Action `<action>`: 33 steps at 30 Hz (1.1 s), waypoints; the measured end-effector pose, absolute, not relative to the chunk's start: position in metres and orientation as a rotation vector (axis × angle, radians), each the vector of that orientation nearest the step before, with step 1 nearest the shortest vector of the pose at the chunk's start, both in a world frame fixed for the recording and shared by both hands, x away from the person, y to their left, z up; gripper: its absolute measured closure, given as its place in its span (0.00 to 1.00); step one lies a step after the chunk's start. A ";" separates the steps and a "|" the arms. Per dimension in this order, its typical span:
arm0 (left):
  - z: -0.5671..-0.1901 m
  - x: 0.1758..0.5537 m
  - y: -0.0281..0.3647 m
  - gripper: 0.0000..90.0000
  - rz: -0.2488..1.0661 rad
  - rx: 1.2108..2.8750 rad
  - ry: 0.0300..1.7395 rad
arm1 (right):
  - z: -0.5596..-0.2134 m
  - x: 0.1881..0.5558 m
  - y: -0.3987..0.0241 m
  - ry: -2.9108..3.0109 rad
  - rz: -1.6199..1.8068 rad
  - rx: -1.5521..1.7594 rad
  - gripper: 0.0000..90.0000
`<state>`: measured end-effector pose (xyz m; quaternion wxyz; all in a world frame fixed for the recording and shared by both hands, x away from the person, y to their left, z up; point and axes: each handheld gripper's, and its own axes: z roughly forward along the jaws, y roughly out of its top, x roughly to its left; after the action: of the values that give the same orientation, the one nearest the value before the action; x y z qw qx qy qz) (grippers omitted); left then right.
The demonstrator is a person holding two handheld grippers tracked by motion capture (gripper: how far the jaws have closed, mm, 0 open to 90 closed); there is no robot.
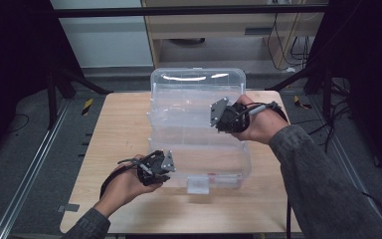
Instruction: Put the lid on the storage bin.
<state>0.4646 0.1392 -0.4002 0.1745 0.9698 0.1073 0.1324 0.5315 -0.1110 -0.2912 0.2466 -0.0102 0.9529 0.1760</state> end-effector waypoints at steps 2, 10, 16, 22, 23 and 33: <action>-0.400 0.465 0.139 0.85 0.375 2.750 0.304 | -0.292 0.528 -0.111 2.593 0.490 -0.041 0.98; -0.400 0.464 0.140 0.85 0.378 2.748 0.305 | -0.295 0.515 -0.114 2.598 0.508 -0.049 0.97; -0.402 0.460 0.140 0.85 0.372 2.726 0.370 | -0.298 0.508 -0.116 2.597 0.512 -0.051 0.97; -0.403 0.458 0.140 0.84 0.377 2.712 0.394 | -0.301 0.502 -0.119 2.591 0.518 -0.056 0.97; -0.403 0.458 0.140 0.84 0.380 2.712 0.397 | -0.301 0.502 -0.119 2.593 0.520 -0.061 0.97; -0.403 0.456 0.137 0.84 0.392 2.697 0.405 | -0.303 0.502 -0.122 2.598 0.518 -0.064 0.96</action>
<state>0.4561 0.1373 -0.4031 0.1920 0.9606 0.1443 0.1396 0.5016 -0.1223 -0.3026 0.2432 -0.0235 0.9510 0.1897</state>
